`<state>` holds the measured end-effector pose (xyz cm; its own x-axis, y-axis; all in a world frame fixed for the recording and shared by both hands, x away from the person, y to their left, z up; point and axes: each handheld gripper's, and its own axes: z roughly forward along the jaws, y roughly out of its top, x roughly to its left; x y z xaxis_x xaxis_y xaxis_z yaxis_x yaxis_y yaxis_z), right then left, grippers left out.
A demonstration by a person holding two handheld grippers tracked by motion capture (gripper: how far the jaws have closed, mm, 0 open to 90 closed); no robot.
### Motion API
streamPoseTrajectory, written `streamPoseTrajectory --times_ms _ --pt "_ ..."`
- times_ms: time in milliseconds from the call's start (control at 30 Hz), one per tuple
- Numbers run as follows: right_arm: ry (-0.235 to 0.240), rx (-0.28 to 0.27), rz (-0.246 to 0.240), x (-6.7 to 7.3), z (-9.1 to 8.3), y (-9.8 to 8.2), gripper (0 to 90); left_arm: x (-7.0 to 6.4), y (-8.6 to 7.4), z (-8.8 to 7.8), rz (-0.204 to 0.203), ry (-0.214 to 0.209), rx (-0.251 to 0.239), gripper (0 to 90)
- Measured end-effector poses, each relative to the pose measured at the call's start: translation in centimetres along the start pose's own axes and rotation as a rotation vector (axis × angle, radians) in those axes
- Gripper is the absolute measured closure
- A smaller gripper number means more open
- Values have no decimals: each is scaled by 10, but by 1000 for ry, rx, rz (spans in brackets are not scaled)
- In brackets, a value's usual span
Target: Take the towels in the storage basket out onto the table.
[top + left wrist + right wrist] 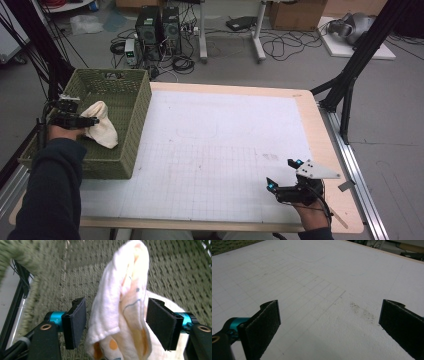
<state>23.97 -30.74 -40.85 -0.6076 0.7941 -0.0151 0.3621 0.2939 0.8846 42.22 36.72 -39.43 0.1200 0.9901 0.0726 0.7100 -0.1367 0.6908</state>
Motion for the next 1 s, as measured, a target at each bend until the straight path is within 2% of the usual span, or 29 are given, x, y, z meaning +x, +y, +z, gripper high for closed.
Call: streamPoseTrajectory --times_ms 133,267,333,433,500,567,667,733,767,800,833,1000 --pt "2 1 0 -1 0 -1 28 1 -2 2 -11 5 26 359" --pt "8 -3 10 -1 0 0 28 0 -3 5 -8 -16 50 450" --pt "8 -3 11 -1 0 0 28 1 -4 4 1 -10 72 475" --pt "6 -3 12 -2 -1 0 28 1 -4 3 -12 -15 84 586" --pt "6 -6 16 -1 -2 0 28 0 -5 2 1 -25 107 707" --pt "1 -10 13 -2 -3 0 28 0 -4 1 -1 -28 105 760" --pt "1 -9 22 -2 -4 0 28 0 -3 -2 -9 -28 81 776" --pt "-1 -13 18 -3 -4 0 28 1 -2 -6 -30 -47 53 779" --pt "-1 -14 19 -3 -5 0 28 2 0 -9 -62 -62 21 779" --pt "-1 -14 19 -3 -5 0 28 2 0 -9 -62 -62 21 779" --pt "-4 -16 17 -3 -5 0 28 2 1 -12 -95 -85 -7 779" --pt "-5 -16 23 -3 -7 1 29 -1 5 -22 -110 -117 -67 781"
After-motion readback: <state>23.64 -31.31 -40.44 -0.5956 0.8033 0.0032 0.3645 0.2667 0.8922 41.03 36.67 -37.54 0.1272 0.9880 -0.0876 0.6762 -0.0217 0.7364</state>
